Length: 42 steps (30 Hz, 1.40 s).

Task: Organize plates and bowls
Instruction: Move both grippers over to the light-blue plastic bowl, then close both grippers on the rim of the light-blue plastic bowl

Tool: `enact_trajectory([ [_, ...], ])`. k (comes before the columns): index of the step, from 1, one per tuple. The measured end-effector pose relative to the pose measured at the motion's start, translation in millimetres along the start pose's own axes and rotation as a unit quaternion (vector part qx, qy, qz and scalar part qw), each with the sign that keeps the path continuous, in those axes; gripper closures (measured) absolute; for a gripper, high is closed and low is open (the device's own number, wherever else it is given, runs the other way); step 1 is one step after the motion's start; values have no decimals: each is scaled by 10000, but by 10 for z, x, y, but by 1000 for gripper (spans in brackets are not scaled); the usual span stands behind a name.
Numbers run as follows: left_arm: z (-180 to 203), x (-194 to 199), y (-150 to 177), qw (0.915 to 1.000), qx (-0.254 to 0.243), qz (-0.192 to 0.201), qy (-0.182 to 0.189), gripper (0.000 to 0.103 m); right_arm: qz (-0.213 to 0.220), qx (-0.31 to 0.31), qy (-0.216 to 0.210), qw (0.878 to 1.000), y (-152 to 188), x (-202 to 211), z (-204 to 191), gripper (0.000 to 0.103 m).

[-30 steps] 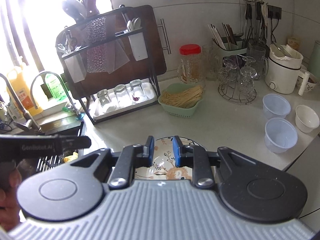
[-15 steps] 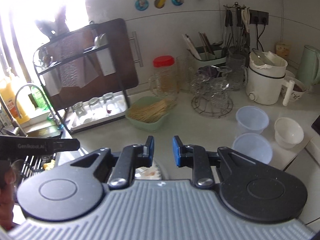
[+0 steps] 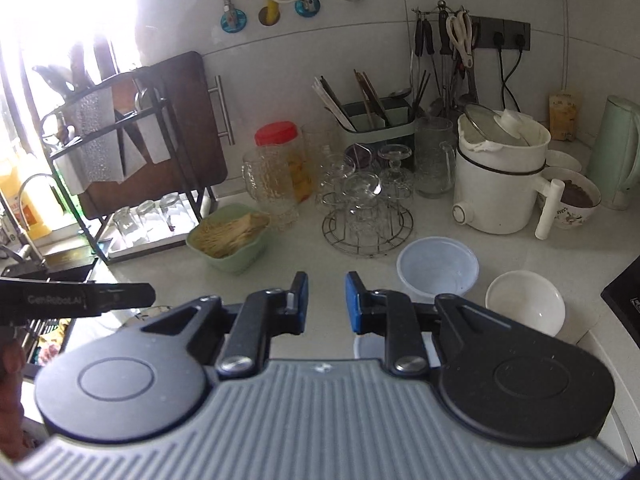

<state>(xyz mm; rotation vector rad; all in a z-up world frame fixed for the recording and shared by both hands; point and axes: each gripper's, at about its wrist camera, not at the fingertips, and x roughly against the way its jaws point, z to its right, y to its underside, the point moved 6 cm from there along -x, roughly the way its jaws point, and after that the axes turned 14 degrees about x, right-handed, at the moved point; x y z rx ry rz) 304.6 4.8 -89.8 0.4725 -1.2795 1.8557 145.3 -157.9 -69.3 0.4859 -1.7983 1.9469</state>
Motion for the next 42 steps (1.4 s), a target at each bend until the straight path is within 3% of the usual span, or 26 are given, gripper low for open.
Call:
enact_trajectory([
  [3, 88, -216, 170, 9998, 140, -147, -27, 77, -42, -18, -32, 10000, 96, -29, 152, 79],
  [10, 254, -580, 506, 9988, -51, -455, -152, 77, -204, 22, 78, 9998, 327, -139, 517, 79],
  [13, 269, -715, 612, 9978, 53, -652, -140, 65, -319, -73, 50, 9995, 443, -198, 623, 79],
  [14, 274, -757, 640, 9973, 79, -711, -132, 59, -380, -96, 78, 9992, 488, -221, 654, 76],
  [16, 294, -837, 688, 9968, 90, -781, -149, 57, -474, -156, 136, 9987, 560, -254, 714, 59],
  [17, 312, -872, 706, 9964, 89, -833, -150, 56, -477, -213, 141, 9985, 584, -259, 754, 57],
  [22, 414, -1039, 770, 9945, 223, -1015, 135, 55, -418, -345, 24, 9985, 642, -300, 929, 57],
  [30, 596, -1381, 831, 9890, 388, -1332, 514, 55, -721, -721, -59, 9948, 847, -602, 1142, 58],
  [34, 641, -1551, 833, 9875, 384, -1438, 525, 56, -835, -765, -123, 9935, 953, -733, 1143, 60],
  [38, 618, -1688, 788, 9814, 753, -1650, 632, 56, -911, -838, -195, 9921, 1025, -855, 1097, 66],
  [42, 585, -1827, 731, 9798, 865, -1735, 494, 56, -964, -1049, -204, 9896, 1040, -949, 1092, 66],
])
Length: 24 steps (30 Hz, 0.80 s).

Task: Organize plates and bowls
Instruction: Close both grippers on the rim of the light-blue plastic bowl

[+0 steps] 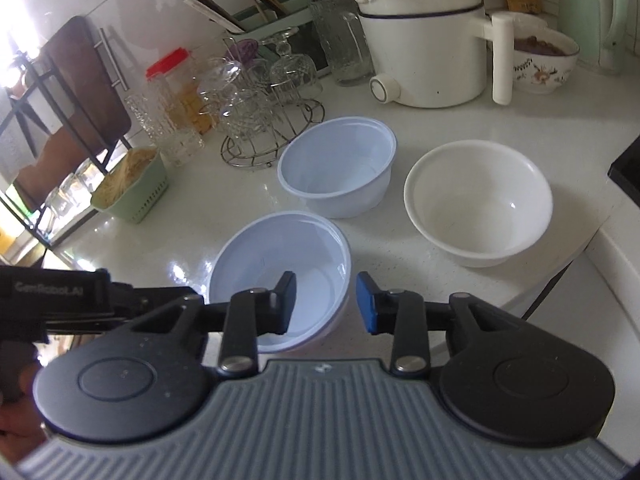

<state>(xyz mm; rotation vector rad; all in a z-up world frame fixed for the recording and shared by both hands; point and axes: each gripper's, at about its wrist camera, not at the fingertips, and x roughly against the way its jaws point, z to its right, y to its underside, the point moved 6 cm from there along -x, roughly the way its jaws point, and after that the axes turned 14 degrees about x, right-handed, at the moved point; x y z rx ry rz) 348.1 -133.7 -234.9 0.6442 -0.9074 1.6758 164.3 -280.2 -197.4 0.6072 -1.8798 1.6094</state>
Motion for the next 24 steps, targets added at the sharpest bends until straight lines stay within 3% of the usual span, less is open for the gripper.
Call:
enact_trajectory([
  [3, -21, -106, -49, 9999, 116, -102, -25, 57, -24, -3, 76, 10000, -15, -75, 9, 67],
  [7, -2, -219, -91, 9997, 22, -129, -194, 58, -135, 68, 181, 9997, -9, -159, 36, 76],
  [11, 9, -281, -82, 9996, 99, -210, -157, 71, -280, 42, 15, 9996, 12, -214, 50, 86],
  [24, -126, 11, -26, 9994, 195, 10, -276, 72, -164, 314, -474, 9982, -82, -114, -187, 88],
])
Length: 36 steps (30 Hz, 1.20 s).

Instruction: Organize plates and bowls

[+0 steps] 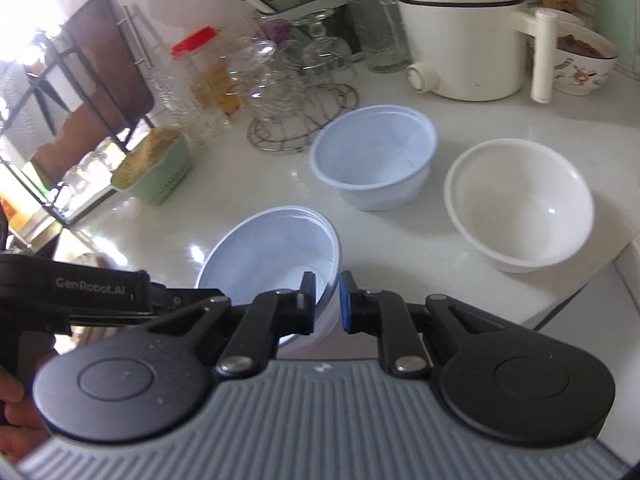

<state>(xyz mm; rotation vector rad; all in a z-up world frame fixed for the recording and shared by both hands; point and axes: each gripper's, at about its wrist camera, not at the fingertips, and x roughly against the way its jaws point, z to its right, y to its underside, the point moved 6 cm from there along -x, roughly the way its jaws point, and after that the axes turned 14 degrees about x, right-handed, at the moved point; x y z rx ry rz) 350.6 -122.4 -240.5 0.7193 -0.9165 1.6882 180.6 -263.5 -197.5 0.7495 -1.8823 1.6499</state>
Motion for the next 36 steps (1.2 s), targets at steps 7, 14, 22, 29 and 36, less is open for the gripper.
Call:
enact_trajectory([
  [7, -223, 378, -122, 9988, 238, 409, -129, 72, 34, 233, -372, 9990, -87, -65, -317, 87],
  [14, -433, 521, -208, 9968, 190, 595, -503, 72, 2, 468, -620, 9970, -152, -215, -596, 87],
  [22, -644, 496, -221, 9948, 242, 508, -851, 72, -130, 595, -800, 9949, -72, -374, -777, 87],
  [29, -684, 529, -205, 9923, 379, 631, -994, 69, -232, 627, -883, 9938, -53, -415, -813, 85],
  [36, -654, 682, -252, 9892, 426, 947, -1038, 62, -88, 752, -800, 9939, -149, -304, -761, 73],
])
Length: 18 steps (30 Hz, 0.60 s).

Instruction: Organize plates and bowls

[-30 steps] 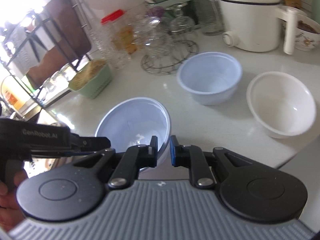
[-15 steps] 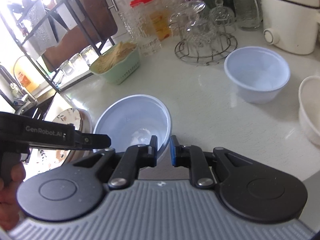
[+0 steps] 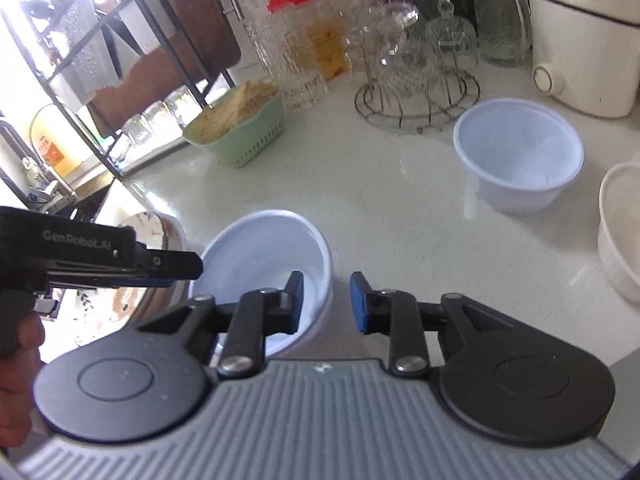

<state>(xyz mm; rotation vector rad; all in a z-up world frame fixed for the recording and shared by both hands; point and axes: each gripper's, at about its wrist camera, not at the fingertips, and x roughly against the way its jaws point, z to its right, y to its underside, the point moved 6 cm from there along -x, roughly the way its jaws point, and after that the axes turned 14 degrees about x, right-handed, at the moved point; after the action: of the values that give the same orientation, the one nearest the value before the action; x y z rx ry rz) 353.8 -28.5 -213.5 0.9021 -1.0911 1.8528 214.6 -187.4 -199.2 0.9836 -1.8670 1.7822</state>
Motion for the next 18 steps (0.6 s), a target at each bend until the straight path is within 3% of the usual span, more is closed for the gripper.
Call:
enact_trajectory([
  [11, 170, 518, -33, 9985, -222, 500, 77, 62, 501, 110, 29, 9987, -271, 528, 5, 73],
  [18, 331, 1027, -150, 9944, -298, 903, 467, 62, 938, 197, 128, 9953, -520, 920, -104, 73],
])
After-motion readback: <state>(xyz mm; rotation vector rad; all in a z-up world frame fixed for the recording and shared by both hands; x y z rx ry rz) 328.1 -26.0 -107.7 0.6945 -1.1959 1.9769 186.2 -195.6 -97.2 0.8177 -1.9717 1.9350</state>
